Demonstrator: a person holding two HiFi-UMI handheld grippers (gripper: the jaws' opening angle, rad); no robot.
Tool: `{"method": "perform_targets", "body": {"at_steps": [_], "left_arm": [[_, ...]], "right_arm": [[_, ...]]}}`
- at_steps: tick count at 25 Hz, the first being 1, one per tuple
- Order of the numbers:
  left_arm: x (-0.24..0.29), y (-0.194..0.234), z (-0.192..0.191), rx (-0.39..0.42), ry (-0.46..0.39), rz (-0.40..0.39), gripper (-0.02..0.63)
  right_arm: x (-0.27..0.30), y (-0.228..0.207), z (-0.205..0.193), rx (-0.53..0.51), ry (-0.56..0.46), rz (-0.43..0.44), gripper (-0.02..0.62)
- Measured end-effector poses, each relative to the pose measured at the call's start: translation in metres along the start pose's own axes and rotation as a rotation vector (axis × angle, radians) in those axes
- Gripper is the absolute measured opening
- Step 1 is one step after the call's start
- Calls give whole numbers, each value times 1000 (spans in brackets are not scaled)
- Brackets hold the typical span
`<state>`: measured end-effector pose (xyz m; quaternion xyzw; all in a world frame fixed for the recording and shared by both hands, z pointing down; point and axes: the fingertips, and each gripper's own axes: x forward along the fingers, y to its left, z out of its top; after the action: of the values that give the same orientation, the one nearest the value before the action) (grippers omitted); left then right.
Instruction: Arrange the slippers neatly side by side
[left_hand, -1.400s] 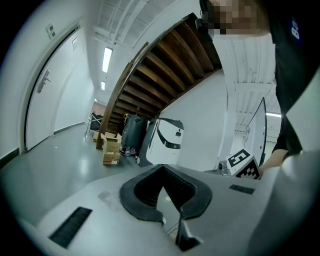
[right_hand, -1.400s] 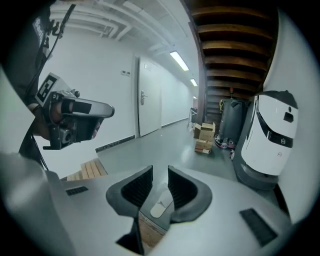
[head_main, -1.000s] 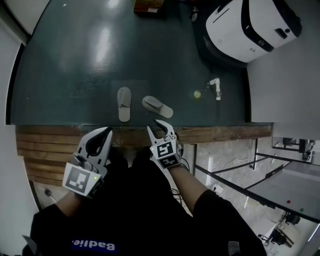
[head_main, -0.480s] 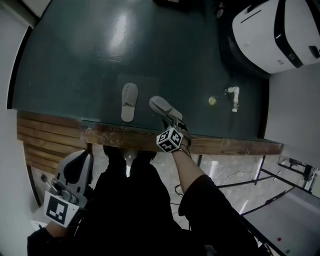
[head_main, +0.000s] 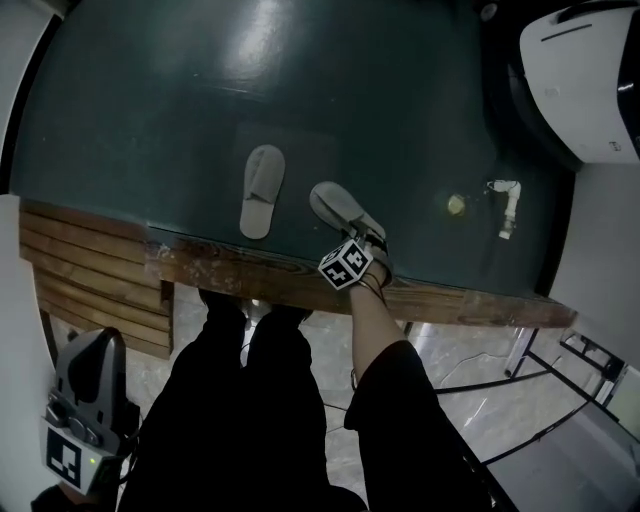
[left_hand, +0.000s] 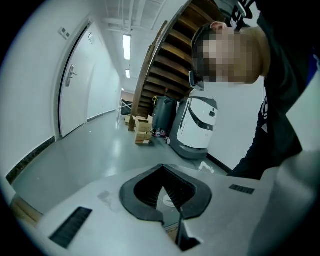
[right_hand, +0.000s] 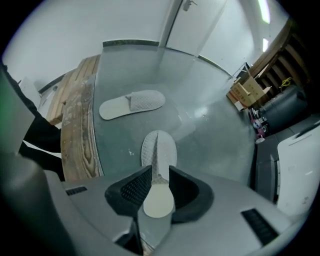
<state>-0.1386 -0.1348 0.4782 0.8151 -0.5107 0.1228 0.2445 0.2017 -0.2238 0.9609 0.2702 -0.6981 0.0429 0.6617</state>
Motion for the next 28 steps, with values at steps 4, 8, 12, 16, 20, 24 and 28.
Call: {"method": "perform_targets", "body": {"at_steps": [4, 8, 12, 16, 20, 24, 28], "left_arm": [[4, 20, -38, -20, 71, 28, -9], [5, 29, -65, -56, 105, 48, -9], [4, 34, -83, -78, 131, 63, -9], [3, 37, -100, -112, 145, 77, -9], [0, 34, -100, -134, 129, 76, -9], [1, 34, -94, -155, 99, 74, -9], [2, 32, -89, -177, 73, 68, -9]], "right_arm": [[36, 4, 2, -70, 40, -25, 87], [66, 3, -7, -70, 113, -46, 87], [86, 4, -13, -91, 145, -46, 87], [96, 2, -18, -96, 183, -39, 26], [87, 6, -12, -16, 163, -8, 8], [71, 4, 2, 443, 123, 91, 8], [61, 6, 22, 892, 108, 206, 8]]}}
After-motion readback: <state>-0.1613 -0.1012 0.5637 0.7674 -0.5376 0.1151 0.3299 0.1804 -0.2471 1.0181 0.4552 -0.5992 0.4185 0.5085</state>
